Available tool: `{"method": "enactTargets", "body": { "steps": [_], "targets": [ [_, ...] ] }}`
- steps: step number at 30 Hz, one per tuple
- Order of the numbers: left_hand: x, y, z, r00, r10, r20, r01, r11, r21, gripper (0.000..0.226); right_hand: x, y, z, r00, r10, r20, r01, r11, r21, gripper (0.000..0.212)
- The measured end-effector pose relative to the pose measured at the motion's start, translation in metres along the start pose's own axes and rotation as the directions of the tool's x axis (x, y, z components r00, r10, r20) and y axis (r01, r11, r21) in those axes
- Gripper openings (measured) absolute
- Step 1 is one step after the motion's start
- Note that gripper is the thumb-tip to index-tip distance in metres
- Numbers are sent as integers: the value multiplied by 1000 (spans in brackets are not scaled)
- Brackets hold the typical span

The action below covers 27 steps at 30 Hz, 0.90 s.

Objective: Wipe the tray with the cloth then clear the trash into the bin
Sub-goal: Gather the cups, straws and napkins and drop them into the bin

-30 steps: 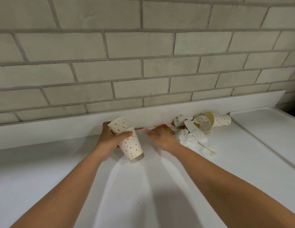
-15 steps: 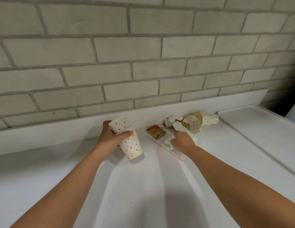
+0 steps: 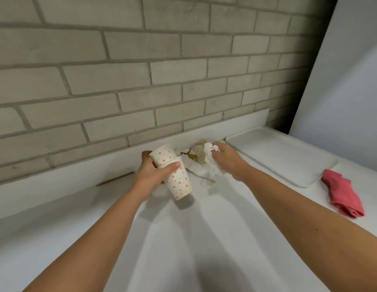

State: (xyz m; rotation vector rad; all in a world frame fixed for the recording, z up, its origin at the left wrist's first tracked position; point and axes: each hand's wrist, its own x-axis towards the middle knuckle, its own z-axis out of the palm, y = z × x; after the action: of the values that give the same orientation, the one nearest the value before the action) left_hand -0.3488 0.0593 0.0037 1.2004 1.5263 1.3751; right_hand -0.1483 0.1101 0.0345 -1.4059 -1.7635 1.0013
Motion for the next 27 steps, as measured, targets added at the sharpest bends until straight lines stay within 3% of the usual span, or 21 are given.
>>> {"method": "enactTargets", "body": {
  "steps": [4, 14, 18, 24, 27],
  "targets": [
    [-12, 14, 48, 994, 3, 113, 4, 998, -55, 59, -27, 11, -38, 995, 43, -85, -37, 997, 66, 28],
    [-63, 48, 182, 936, 35, 351, -3, 996, -92, 59, -102, 60, -146, 945, 185, -269, -193, 981, -4, 42],
    [-96, 61, 248, 893, 57, 446, -19, 996, -90, 60, -136, 89, -198, 912, 197, -359, -230, 972, -51, 19],
    [-160, 66, 351, 813, 88, 575, -84, 996, -33, 62, -198, 148, -279, 854, 284, -437, -303, 953, 26, 19],
    [-194, 57, 396, 772, 103, 627, -132, 991, 0, 72, -225, 188, -307, 809, 359, -466, -387, 921, 38, 46]
  ]
}}
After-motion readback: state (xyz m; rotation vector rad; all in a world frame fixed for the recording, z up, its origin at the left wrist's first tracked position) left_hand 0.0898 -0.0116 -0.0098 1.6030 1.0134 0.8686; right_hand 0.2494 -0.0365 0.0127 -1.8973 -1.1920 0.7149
